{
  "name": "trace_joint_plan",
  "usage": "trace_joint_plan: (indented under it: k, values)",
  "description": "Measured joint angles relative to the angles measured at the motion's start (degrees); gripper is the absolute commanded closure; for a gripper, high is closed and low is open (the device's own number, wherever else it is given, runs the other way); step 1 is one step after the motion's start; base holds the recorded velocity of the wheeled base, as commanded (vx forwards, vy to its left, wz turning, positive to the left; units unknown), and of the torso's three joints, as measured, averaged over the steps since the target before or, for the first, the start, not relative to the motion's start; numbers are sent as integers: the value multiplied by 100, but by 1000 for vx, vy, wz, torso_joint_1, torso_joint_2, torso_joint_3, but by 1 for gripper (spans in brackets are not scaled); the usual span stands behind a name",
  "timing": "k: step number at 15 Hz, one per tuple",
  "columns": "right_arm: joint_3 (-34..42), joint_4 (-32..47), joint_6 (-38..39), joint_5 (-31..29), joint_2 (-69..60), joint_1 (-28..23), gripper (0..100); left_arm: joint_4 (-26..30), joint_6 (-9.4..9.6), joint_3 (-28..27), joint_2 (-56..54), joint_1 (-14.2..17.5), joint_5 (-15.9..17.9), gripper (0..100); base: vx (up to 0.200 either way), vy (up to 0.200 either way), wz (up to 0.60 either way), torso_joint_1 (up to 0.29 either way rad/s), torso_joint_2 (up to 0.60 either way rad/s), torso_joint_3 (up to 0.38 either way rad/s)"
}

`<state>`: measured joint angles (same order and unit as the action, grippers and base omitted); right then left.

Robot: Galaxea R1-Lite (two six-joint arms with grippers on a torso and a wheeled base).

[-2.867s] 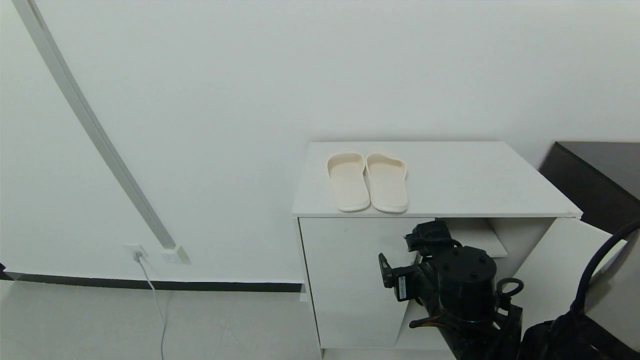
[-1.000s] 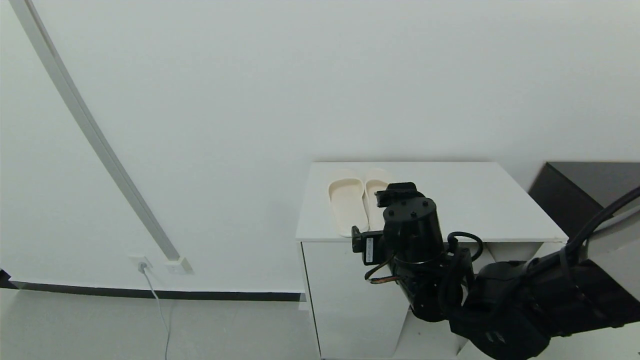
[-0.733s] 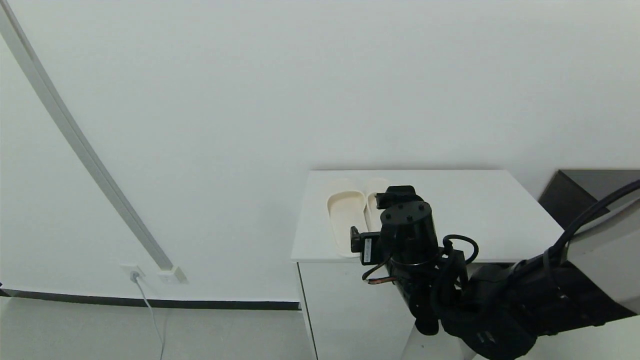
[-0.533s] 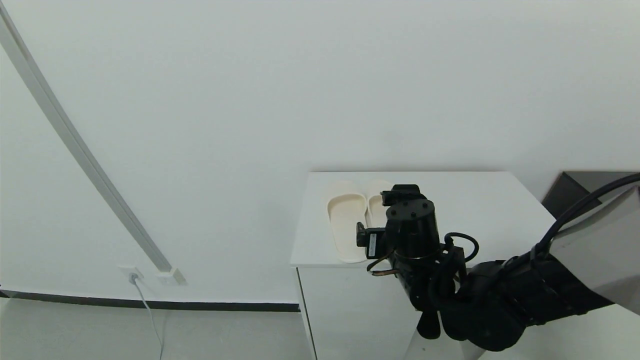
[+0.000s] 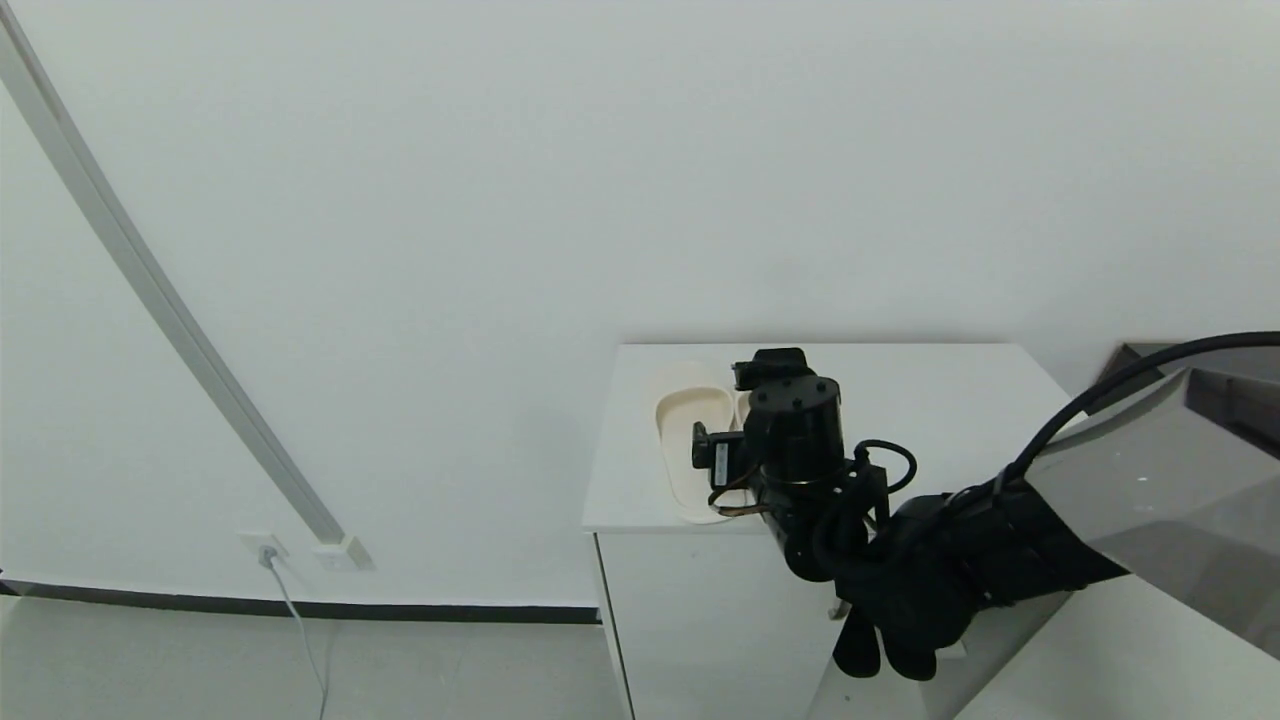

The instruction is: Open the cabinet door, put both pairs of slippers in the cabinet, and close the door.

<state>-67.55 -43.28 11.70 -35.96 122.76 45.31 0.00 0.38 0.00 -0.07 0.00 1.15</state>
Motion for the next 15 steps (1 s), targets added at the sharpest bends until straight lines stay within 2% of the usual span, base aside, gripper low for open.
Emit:
trace_joint_plan:
  k: [8, 15]
  values:
    - [-1114, 230, -352, 233, 690, -278, 0, 0, -2, 0, 0, 0, -2, 100, 0, 0, 0, 0, 0, 0]
    - [-1453, 226, -345, 230, 976, -416, 0, 0, -11, 0, 0, 0, -155, 100, 0, 0, 0, 0, 0, 0]
